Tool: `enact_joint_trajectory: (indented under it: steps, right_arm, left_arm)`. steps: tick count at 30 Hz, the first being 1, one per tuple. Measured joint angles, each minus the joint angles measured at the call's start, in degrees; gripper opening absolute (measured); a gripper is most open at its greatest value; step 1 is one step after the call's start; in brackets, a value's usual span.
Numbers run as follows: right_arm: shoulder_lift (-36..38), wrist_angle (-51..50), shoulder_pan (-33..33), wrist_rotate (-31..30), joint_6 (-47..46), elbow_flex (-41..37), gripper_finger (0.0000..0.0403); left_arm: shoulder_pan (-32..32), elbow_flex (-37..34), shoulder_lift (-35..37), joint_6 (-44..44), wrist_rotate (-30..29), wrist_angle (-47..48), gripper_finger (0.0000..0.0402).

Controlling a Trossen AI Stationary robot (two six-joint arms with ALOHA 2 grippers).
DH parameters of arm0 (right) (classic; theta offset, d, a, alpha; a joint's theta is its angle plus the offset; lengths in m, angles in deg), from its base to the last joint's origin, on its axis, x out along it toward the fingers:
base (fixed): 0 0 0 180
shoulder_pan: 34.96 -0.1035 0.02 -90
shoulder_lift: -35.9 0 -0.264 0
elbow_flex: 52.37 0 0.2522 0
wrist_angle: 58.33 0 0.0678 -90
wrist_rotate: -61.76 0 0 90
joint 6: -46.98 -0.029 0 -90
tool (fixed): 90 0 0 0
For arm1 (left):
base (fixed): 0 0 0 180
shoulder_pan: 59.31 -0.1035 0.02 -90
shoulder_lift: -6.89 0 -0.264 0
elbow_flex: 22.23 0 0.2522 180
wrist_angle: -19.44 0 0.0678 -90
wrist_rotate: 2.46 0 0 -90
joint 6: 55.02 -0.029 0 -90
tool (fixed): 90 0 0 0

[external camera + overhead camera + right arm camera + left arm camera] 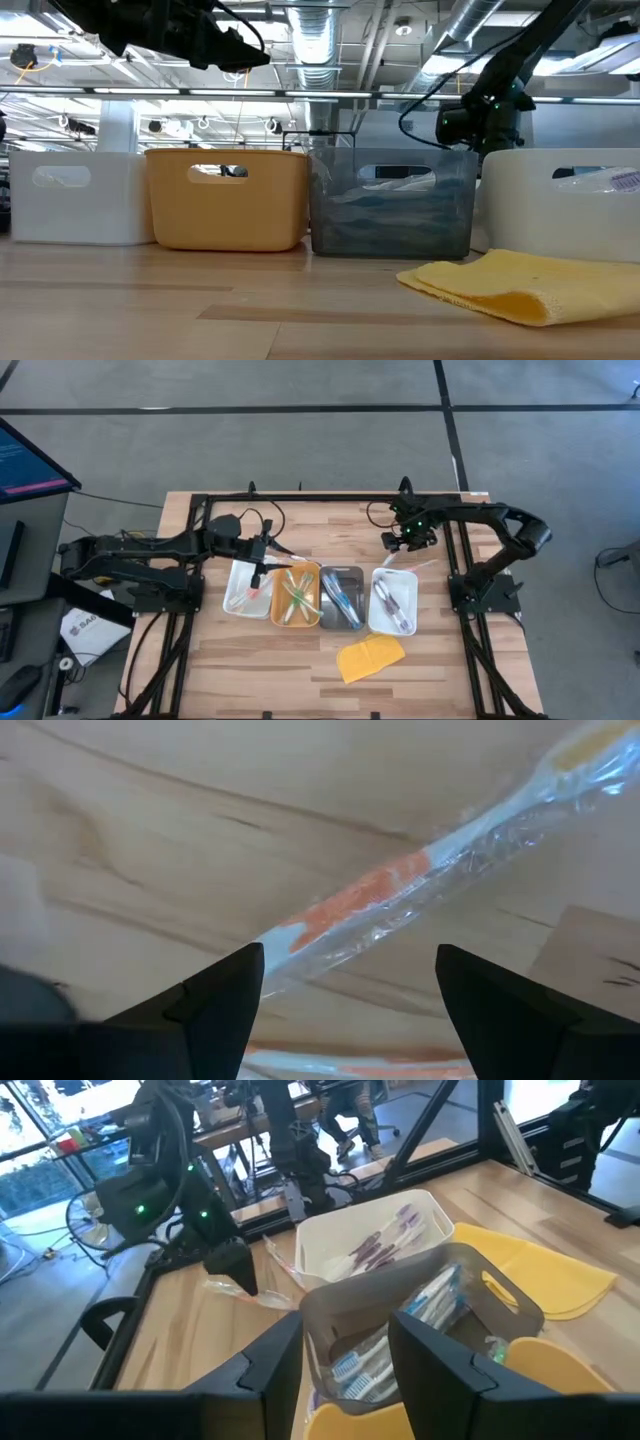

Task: Pick & Place Toothbrushes
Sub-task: Put the orange toothbrush into the left white bin

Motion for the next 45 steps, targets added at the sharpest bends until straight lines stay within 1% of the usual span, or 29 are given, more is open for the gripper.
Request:
enact_joint_trajectory:
  steps: [6,10,15,18,21,24,28,35,37,40,42,45]
  right_arm:
    - [-4.5,2.63,0.02,-0.02,-0.22,0.22,0.0291]
    - [-5.74,2.2,0.41,-0.2,0.22,1.17,0.0291]
    - [-6.22,3.09,0.26,-4.49,2.29,4.02,0.0288]
    - [-6.38,5.09,0.42,-6.92,2.99,4.96,0.0275]
    - [-7.52,6.61,0.26,-6.9,3.21,4.98,0.025]
    - [-8.94,6.37,0.22,-6.57,3.9,5.26,0.0212]
    - [-10.36,5.35,0.03,-6.92,5.5,5.34,0.0146]
    - [-10.09,3.34,0.28,-7.85,10.32,6.56,0.0022]
    - [-9.73,2.5,0.04,-8.77,11.46,7.4,0.0014]
    - [-8.43,2.19,-0.42,-8.06,12.86,9.23,0.0028]
    - [-7.36,1.99,-0.93,-8.06,13.73,10.37,0.003]
    - [-5.41,1.51,-1.73,-8.63,15.65,12.2,0.0013]
  left_arm:
    - [0.47,0.0,0.0,0.37,1.41,0.12,0.0145]
    - [1.04,0.0,0.0,1.41,1.43,0.35,0.0145]
    - [1.11,0.0,-0.02,1.76,1.46,0.77,0.0145]
    - [1.11,0.0,-0.02,1.82,1.46,1.01,0.0145]
    - [1.11,0.0,-0.02,2.74,1.46,1.06,0.0145]
    - [1.11,0.0,-0.04,2.89,1.46,1.83,0.0145]
    - [1.17,0.0,-0.04,3.87,1.49,2.13,0.0145]
    - [1.22,0.0,-0.04,4.16,1.48,2.26,0.0145]
    - [1.22,0.0,-0.04,4.16,1.46,2.27,0.0145]
    - [1.22,0.0,-0.04,4.42,1.46,2.25,0.0145]
    - [1.22,0.0,-0.04,5.57,1.44,2.16,0.0145]
    - [1.22,0.0,-0.04,6.35,1.44,2.19,0.0145]
